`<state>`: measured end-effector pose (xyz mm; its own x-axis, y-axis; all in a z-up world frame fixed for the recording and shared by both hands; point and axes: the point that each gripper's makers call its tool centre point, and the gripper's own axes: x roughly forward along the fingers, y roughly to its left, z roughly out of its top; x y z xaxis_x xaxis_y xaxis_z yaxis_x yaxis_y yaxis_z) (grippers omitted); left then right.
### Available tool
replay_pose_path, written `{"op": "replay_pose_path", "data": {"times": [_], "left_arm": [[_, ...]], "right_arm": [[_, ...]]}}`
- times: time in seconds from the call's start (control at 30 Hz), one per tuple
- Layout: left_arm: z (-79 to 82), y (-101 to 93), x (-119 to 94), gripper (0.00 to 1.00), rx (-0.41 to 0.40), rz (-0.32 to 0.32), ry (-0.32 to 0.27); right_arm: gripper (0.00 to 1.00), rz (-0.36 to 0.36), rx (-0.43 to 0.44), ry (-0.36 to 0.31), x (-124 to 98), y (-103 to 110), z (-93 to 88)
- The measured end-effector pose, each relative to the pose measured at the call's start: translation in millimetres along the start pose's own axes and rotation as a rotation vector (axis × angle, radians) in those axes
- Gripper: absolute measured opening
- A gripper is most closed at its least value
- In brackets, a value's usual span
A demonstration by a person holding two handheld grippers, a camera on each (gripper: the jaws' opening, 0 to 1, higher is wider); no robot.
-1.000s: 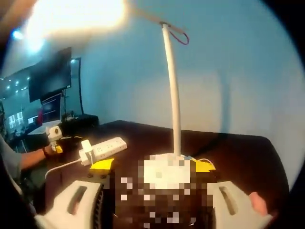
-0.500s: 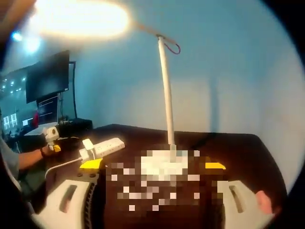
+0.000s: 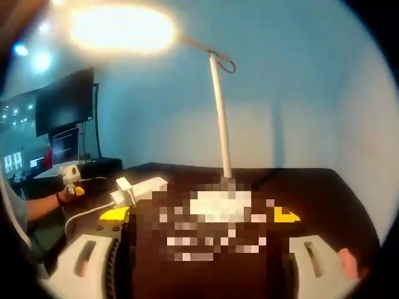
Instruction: Insert the desk lamp plug into the socket, turn on the power strip switch, turn on the lamp switch, then turn off the lamp switch, turn off the power strip switch, and remove the plug from the socket.
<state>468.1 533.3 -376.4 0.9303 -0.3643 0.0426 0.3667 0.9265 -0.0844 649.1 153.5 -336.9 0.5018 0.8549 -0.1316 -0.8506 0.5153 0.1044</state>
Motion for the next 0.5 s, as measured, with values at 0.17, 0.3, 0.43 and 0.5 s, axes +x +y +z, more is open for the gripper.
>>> {"op": "replay_pose_path", "data": {"times": [0.17, 0.3, 0.43, 0.5], "left_arm": [[-1.5, -0.3, -1, 0.88, 0.004, -0.006, 0.007], [-3.3, -3.5, -2, 0.88, 0.012, -0.008, 0.017], [-4.9, -5.3, -7, 0.88, 0.019, -0.002, 0.025], [-4.9, -5.6, -10, 0.88, 0.022, 0.001, 0.025]], "right_arm": [[0.90, -0.004, 0.009, 0.000, -6, 3, -8.0], [0.91, -0.012, 0.020, 0.005, -10, 3, -17.1], [0.91, -0.019, 0.034, 0.004, -14, 4, -25.7], [0.91, -0.019, 0.039, 0.006, -15, 6, -30.3]]}}
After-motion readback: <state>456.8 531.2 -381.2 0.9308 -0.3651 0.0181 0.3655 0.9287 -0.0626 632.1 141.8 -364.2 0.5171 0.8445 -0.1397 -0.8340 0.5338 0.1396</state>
